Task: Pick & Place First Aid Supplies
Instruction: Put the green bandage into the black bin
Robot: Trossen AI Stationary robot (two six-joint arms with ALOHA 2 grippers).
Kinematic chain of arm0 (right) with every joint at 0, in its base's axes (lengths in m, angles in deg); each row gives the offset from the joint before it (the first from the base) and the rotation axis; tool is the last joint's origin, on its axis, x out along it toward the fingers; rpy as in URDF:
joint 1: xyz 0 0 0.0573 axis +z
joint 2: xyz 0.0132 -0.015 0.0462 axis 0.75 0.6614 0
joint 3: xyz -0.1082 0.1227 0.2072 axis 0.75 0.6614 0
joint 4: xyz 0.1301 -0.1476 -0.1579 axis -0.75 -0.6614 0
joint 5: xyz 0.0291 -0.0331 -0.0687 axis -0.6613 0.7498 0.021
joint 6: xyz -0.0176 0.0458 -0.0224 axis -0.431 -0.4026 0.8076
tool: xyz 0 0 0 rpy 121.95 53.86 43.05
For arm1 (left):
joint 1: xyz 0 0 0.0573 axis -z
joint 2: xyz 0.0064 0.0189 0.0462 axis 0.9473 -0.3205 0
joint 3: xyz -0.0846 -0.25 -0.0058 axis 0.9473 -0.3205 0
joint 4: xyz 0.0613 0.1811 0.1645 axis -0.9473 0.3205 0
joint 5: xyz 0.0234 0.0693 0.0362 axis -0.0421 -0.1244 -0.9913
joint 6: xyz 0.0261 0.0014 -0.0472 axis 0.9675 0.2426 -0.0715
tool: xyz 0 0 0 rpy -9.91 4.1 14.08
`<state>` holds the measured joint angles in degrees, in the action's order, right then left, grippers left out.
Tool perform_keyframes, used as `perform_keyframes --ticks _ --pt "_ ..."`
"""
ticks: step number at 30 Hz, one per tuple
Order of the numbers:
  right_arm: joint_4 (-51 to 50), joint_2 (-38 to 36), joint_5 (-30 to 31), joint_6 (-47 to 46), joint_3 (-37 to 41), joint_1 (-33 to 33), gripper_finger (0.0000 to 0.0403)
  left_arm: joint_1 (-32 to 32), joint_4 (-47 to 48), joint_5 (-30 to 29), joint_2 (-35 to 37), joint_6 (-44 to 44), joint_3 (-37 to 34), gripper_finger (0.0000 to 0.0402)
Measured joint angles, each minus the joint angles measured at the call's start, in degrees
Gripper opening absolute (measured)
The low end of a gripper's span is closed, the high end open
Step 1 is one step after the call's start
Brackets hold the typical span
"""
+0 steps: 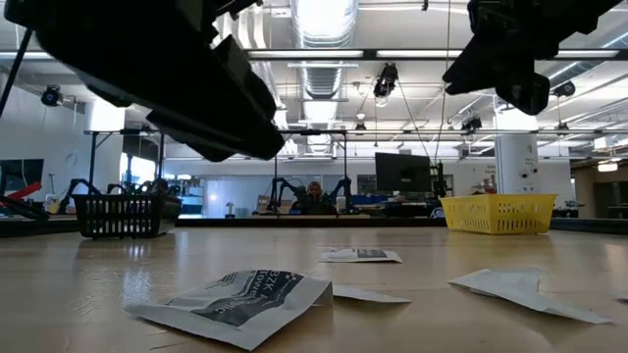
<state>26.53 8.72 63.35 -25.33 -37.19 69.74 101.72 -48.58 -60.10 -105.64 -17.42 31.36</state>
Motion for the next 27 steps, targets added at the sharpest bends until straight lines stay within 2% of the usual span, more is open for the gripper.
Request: perform_keyframes --ticks 4,11,19,27 --pt "3.97 4.97 -2.13 1.3 -0.2 0.73 0.0073 -1.36 -2.62 -0.28 -0.7 0.41 0.02 0.0055" --pt "5.23 11.93 -3.34 1.59 -3.04 1.36 0.0062 -2.93 -6.06 1.05 -4.23 1.68 0.2 0.0042" --pt "5.29 15.69 -5.42 3.74 -6.51 1.38 0.006 -4.1 -6.04 0.97 -6.78 1.69 0.46 0.0005" --pt "5.25 16.53 -5.38 5.81 -8.02 1.36 0.0061 -5.31 -4.76 1.39 -7.65 1.62 0.0 0.0003"
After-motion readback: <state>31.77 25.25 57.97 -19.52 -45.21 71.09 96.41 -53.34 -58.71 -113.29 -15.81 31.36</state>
